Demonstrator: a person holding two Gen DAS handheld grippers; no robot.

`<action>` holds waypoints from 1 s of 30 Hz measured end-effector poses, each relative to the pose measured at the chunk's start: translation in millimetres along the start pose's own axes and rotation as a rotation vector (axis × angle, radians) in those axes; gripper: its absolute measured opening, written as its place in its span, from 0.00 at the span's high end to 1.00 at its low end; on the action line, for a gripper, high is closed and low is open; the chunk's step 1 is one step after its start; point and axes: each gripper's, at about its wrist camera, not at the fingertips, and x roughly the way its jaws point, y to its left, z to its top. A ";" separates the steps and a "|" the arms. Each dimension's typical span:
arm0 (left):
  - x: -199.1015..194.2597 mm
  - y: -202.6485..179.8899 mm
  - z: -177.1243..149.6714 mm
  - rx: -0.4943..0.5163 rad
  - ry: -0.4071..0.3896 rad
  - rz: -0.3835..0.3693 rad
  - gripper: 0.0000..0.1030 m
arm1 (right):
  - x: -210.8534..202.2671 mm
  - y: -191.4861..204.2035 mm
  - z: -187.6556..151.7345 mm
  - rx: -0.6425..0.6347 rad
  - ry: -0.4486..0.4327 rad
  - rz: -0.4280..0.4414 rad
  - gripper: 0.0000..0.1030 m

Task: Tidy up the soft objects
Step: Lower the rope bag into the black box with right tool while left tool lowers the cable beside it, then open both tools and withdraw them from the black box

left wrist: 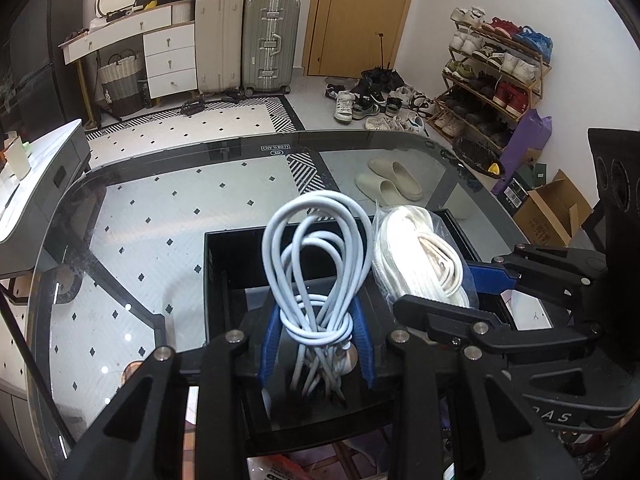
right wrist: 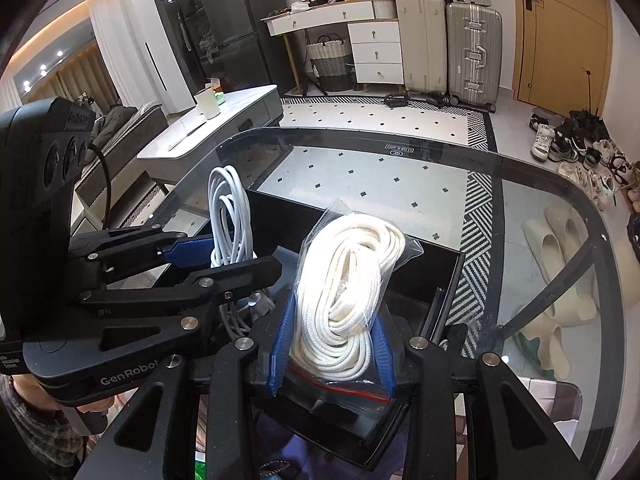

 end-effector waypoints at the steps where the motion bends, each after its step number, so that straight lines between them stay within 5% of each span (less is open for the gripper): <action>1: -1.0 -0.5 0.7 -0.002 0.002 0.000 0.69 | -1.0 0.0 -0.3 0.000 0.001 0.001 0.64; 7: -10.4 3.1 1.1 -0.008 -0.011 0.008 0.47 | -16.7 1.5 -3.3 -0.010 -0.026 -0.008 0.60; 18: -41.7 7.5 -5.4 -0.023 -0.045 0.000 0.20 | -57.5 3.0 -18.8 0.005 -0.073 -0.029 0.22; 22: -53.1 6.6 -11.2 -0.015 -0.056 0.017 0.02 | -71.3 4.9 -23.6 0.013 -0.083 -0.024 0.14; 30: -71.7 8.7 -27.4 -0.022 -0.059 0.020 0.00 | -93.0 9.2 -41.0 0.033 -0.096 -0.002 0.06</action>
